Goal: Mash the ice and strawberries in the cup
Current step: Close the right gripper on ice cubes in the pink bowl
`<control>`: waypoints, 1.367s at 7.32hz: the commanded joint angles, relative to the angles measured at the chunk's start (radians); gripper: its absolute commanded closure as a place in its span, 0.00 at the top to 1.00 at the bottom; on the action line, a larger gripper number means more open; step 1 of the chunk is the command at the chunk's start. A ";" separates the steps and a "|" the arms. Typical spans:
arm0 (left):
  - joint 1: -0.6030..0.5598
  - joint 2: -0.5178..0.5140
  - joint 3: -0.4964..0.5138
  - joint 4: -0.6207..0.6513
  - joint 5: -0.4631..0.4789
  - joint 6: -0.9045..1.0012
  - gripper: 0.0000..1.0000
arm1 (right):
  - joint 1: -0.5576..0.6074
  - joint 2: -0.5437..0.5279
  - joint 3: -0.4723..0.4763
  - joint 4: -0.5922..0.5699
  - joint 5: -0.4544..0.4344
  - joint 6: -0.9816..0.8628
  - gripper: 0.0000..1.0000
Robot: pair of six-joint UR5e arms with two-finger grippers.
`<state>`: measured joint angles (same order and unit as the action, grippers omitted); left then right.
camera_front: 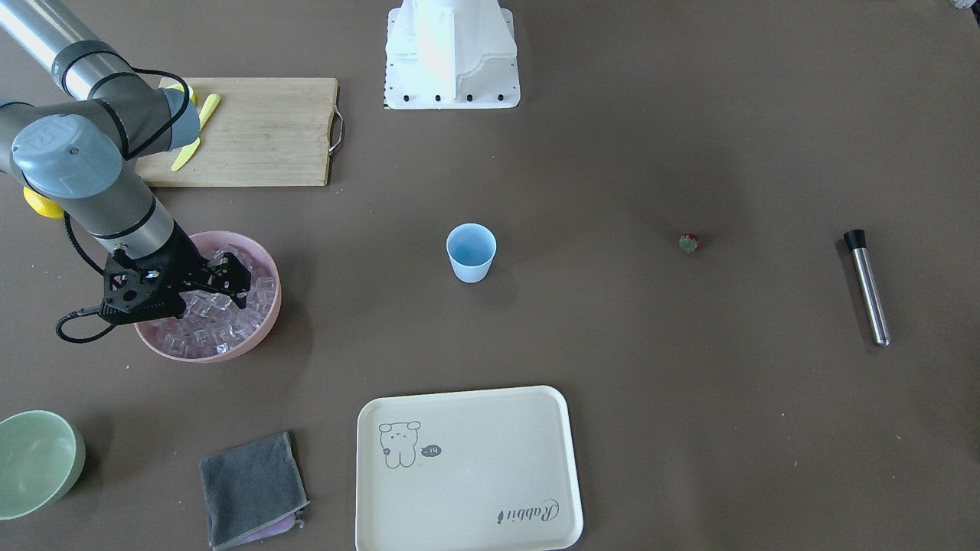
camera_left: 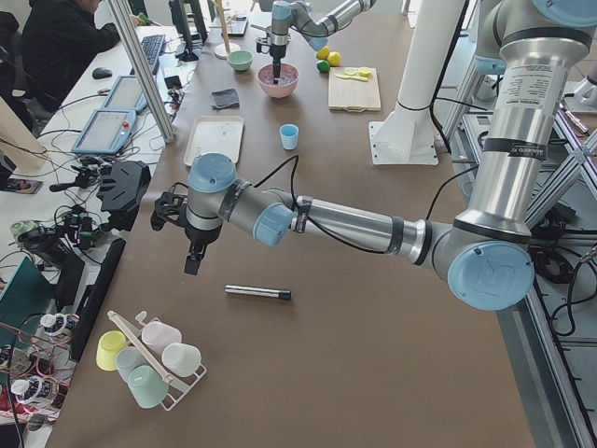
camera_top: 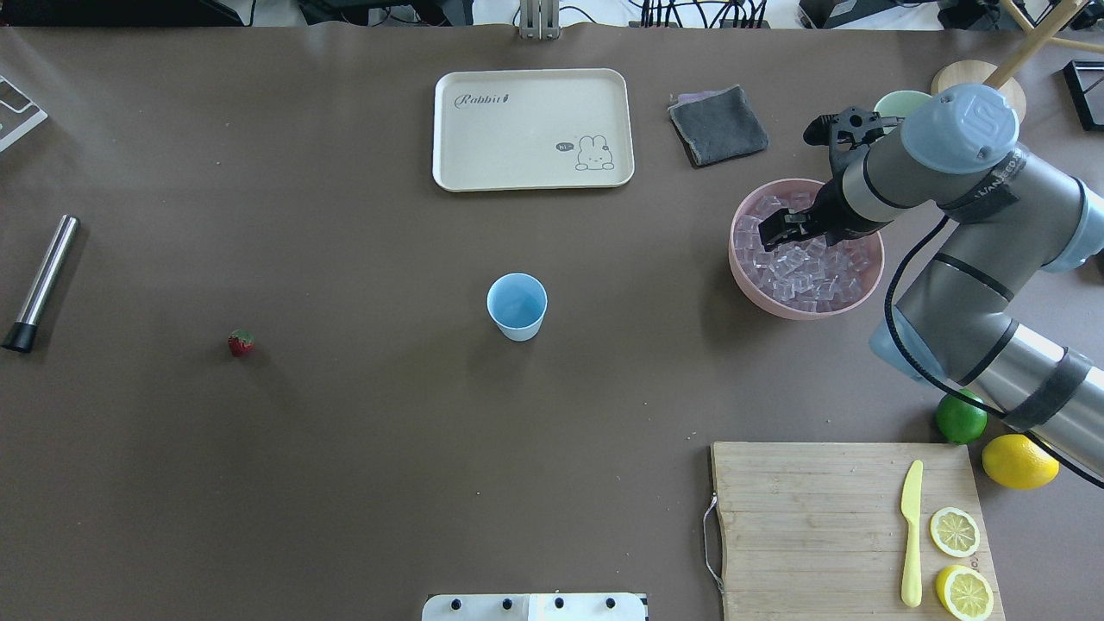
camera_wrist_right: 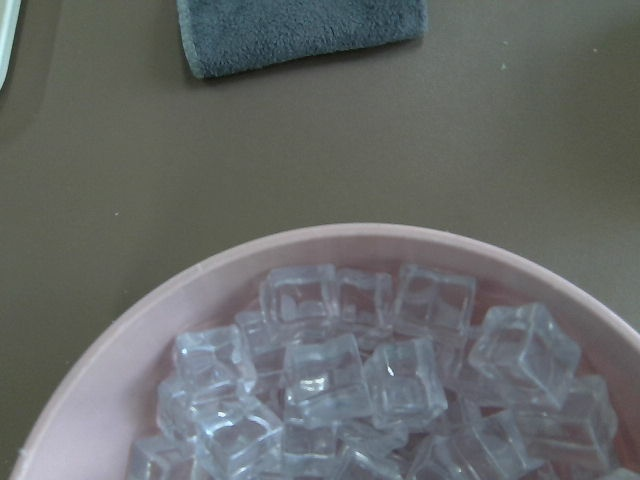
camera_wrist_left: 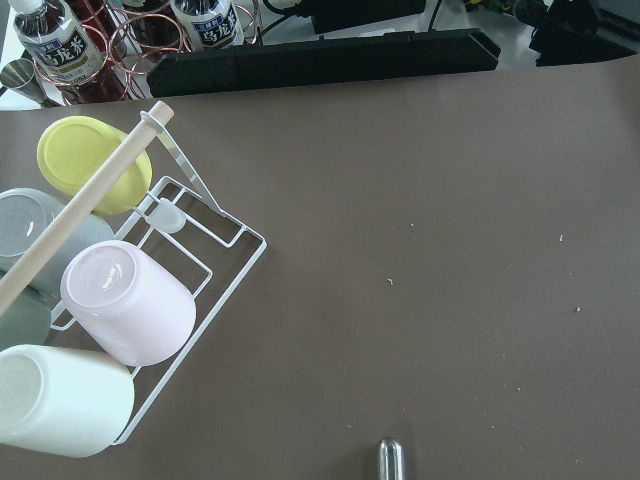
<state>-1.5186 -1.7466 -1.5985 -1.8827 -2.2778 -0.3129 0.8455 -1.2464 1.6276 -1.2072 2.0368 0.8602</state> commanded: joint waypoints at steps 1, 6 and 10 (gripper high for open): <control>0.000 -0.001 0.002 0.001 0.000 0.000 0.97 | -0.009 0.002 0.001 0.000 0.000 -0.001 0.94; 0.000 -0.001 0.006 0.001 -0.003 -0.002 0.97 | -0.014 -0.004 0.000 0.000 -0.006 -0.010 0.94; 0.000 -0.002 0.008 0.001 -0.003 -0.002 0.97 | -0.019 -0.004 0.009 0.000 -0.001 -0.013 0.90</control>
<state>-1.5186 -1.7481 -1.5918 -1.8827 -2.2822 -0.3143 0.8307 -1.2501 1.6322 -1.2072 2.0350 0.8472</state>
